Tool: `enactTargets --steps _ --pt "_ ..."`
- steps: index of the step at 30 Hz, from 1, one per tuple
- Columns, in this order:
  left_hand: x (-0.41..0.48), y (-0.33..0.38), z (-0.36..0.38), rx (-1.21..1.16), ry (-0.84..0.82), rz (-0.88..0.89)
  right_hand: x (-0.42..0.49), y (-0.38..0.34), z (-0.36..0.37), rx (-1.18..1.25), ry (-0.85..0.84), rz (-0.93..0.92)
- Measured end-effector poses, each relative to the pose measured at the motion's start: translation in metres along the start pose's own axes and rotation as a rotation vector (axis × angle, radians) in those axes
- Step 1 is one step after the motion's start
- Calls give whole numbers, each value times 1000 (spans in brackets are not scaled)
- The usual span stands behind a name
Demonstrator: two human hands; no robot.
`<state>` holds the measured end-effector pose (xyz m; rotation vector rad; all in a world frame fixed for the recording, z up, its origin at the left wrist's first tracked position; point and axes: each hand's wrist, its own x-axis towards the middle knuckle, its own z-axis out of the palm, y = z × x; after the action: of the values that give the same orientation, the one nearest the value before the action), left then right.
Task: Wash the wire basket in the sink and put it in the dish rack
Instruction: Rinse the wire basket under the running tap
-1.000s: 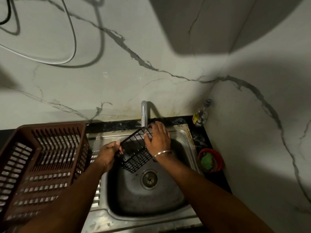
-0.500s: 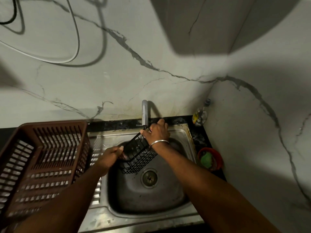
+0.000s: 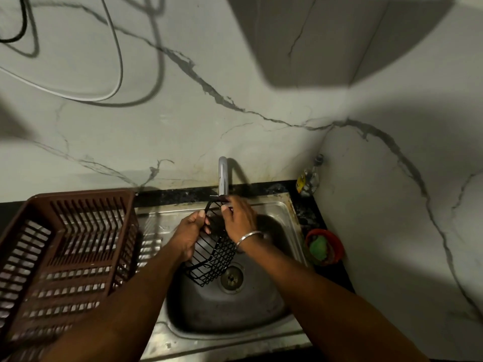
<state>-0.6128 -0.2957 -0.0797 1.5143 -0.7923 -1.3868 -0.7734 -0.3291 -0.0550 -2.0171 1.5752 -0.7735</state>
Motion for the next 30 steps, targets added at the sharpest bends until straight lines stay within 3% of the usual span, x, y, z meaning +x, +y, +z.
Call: enactTargets --steps 3,6,10,14,20,25,28,30 --pt "0 -3 2 11 -8 3 -6 4 5 -3 -86 -122" --pt "0 -12 -1 40 -10 -14 1 10 0 34 -160 42" --pt "-3 -12 -3 25 16 -27 1 11 -6 70 -220 -77" --pt "-6 -9 -2 -21 12 -35 16 14 -17 131 -288 162" --pt "-11 -8 -3 -137 21 -53 40 18 -25 111 -410 130" --pt "-10 14 5 -25 -81 22 49 6 -19 -34 -481 84" --pt "-4 28 10 51 2 27 50 -5 -16 -247 -462 25" --pt "-2 27 7 13 73 -3 49 -9 -15 -256 -379 71"
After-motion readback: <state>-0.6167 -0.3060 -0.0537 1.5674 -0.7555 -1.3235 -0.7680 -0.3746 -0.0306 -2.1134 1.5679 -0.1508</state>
